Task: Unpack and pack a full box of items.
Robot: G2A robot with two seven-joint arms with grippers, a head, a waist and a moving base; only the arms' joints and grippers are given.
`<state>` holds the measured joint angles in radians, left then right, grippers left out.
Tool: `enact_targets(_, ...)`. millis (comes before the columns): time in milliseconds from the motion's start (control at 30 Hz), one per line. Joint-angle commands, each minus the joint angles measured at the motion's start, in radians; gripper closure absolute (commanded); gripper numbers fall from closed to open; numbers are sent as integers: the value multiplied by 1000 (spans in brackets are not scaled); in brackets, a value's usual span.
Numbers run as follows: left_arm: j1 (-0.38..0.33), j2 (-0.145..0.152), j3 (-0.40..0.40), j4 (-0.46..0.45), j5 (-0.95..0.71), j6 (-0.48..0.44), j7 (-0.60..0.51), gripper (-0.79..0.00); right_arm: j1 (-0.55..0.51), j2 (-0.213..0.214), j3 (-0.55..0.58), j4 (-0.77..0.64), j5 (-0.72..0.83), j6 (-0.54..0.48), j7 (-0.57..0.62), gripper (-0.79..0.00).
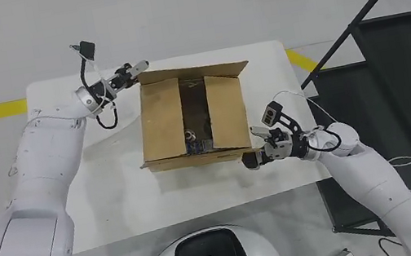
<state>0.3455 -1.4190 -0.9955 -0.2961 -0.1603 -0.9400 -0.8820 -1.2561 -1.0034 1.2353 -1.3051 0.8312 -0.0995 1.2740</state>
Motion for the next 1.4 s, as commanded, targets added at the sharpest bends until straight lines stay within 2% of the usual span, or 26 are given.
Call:
enact_targets(0,9,9,6,-21,8,7,-5,-785,18,-5,-4,14,9,-15,-12,-785)
enact_targets(433,37,53,27,-109,-25,25,-23,-785,141,-43,-54,117,14,-141,-105,-785)
enact_targets(600,38,56,41,-119,-46,31,-29,-785,176,-57,-59,121,73,-209,-47,-785)
enact_targets(700,37,57,49,-120,-55,31,-29,-785,194,-62,-51,137,73,-262,-52,-785)
enact_targets(967,31,59,72,-124,-76,30,-28,-785,258,-80,-87,195,-112,-379,-186,-785)
enact_targets(1200,25,62,93,-132,-90,32,-30,-785,305,-101,-143,262,-233,-388,-289,-785)
enact_targets(1367,43,64,135,-187,-106,81,-80,-785,330,-108,-144,287,-250,-401,-312,-785)
